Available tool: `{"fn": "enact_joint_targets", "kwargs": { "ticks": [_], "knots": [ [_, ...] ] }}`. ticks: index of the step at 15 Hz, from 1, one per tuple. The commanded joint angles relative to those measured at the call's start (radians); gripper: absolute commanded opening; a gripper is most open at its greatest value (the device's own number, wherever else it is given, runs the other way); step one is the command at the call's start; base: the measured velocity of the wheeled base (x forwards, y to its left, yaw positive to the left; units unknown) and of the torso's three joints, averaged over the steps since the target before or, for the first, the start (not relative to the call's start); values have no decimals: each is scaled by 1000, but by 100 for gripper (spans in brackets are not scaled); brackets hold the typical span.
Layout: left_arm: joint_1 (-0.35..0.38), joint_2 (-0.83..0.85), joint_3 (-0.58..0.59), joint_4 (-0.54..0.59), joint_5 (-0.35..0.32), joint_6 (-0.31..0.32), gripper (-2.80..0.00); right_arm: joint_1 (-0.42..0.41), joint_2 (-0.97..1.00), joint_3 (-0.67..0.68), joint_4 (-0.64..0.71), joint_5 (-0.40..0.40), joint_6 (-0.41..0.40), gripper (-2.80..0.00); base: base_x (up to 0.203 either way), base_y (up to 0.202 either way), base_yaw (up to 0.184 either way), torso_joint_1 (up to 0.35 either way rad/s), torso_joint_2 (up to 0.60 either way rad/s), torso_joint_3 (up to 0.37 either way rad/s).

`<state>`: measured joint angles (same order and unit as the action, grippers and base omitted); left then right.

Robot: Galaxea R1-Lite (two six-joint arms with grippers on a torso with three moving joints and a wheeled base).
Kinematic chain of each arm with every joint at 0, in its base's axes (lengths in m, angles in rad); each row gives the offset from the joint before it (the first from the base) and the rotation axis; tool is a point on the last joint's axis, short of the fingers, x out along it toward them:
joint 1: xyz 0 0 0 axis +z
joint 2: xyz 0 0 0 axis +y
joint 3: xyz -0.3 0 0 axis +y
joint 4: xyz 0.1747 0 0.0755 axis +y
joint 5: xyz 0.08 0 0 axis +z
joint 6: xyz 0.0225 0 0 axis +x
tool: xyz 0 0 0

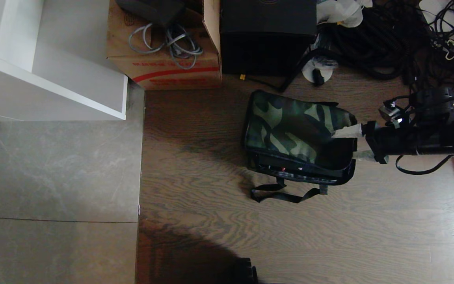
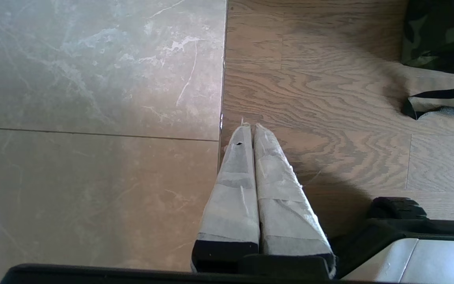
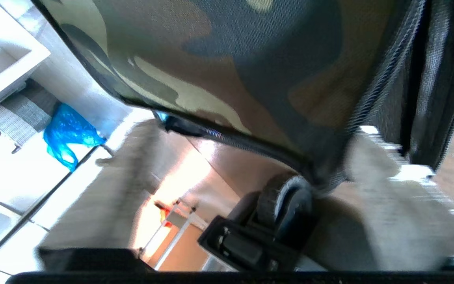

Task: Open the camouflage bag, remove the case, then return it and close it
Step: Open the top of the storage box

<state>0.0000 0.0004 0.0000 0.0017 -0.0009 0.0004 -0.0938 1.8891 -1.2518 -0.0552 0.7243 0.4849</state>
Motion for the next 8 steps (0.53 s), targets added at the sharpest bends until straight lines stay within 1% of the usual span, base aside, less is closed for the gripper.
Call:
{"fn": "enact_joint_targets", "kwargs": {
  "ticks": [1, 8],
  "knots": [
    [0, 0, 0, 0, 1, 0, -280, 0, -2, 1, -28, 4, 3, -280, 0, 0, 0, 0, 0, 0],
    [0, 1, 0, 0, 1, 1, -280, -3, 1, 11, -35, 1, 3, -280, 0, 0, 0, 0, 0, 0]
  ]
}}
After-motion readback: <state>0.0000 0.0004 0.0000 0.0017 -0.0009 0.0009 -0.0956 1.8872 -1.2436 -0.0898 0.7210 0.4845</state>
